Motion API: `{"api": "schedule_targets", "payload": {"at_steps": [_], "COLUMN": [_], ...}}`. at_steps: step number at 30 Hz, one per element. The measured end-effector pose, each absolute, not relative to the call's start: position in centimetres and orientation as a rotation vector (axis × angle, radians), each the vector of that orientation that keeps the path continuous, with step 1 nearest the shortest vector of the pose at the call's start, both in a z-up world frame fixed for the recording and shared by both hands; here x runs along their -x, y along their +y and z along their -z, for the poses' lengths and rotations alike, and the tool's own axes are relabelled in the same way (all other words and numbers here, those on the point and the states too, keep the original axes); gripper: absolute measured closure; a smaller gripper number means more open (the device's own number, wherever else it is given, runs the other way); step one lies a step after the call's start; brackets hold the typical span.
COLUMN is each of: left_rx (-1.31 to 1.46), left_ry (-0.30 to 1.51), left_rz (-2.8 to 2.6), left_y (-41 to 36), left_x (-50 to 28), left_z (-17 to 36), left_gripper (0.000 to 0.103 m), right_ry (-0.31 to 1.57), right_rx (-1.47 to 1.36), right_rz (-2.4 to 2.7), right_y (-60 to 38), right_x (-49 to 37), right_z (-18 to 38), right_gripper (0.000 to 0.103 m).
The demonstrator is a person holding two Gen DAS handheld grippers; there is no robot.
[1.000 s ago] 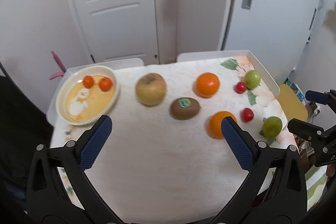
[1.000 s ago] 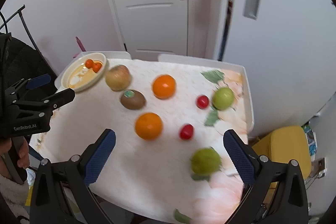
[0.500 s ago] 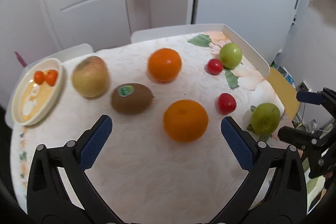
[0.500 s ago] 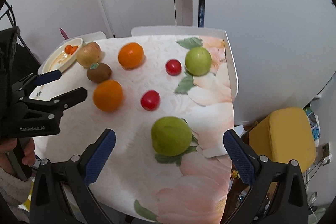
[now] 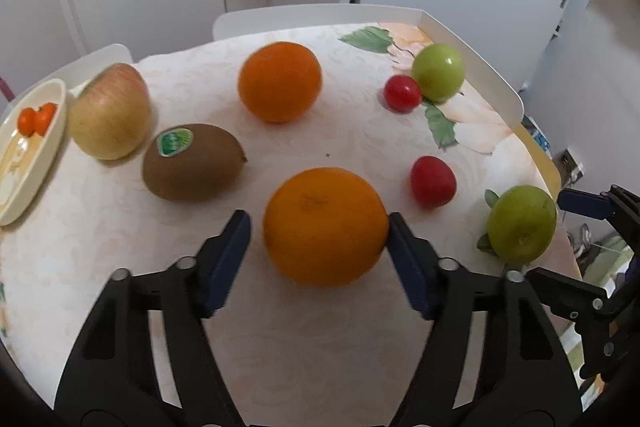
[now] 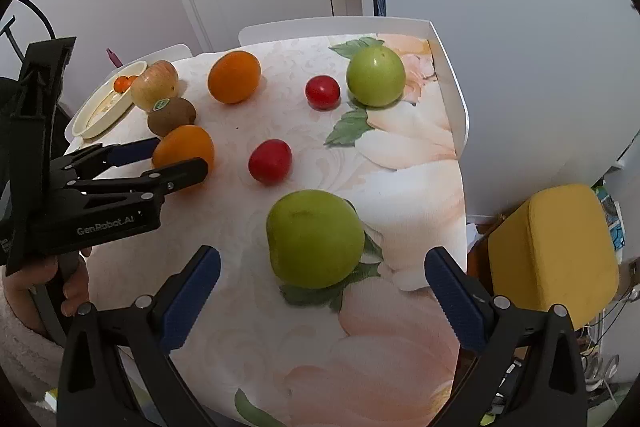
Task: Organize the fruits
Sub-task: 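Grasp the large orange with the left tool while the right tool grasps the green apple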
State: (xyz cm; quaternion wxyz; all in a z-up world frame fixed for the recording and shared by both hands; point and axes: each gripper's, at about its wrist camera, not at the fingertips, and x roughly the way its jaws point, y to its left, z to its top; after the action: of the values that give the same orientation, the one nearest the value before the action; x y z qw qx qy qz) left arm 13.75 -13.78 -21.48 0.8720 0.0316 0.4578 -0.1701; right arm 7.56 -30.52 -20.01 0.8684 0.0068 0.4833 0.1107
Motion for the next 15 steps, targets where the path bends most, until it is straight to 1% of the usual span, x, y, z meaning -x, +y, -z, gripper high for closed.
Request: {"api": "schedule_targets", "payload": {"at_steps": [1,3,5,12,14,15], "left_rx": [-0.071,-0.089,-0.087,-0.104,-0.106,-0.106], "left_ry": [0.957,0.953,0.955,0.961,0.963,0.964], "left_rz": [0.354,0.347,0.345,0.327,0.320,0.316], "left_y": [-13.9,-14.1,-14.1,-13.6,-13.4,-13.2], "left_x": [-13.7,-13.6,-13.5,-12.9,-12.7,-12.5], "left_z": [21.5,21.4,21.4,21.3,21.3,21.3], "left_gripper": [0.038,0.038,0.038,0.039,0.039,0.039], "right_ry": [1.014,1.015,1.016,1.019,1.019,1.020], "right_rx": [-0.019,-0.027,-0.030,-0.022,-0.018,-0.016], "right_rz": [-0.231,-0.230,-0.230,-0.240,-0.245,-0.248], "right_y": [-30.6,-30.8,-30.9,-30.8,-30.6,-30.5], "right_x": [-7.6,-7.6,-7.6,-7.9,-8.0,-8.1], "right_z": [20.1,20.2,20.2,20.3,20.4,20.4], "right_gripper": [0.001,0.002,0.005,0.012,0.017,0.018]}}
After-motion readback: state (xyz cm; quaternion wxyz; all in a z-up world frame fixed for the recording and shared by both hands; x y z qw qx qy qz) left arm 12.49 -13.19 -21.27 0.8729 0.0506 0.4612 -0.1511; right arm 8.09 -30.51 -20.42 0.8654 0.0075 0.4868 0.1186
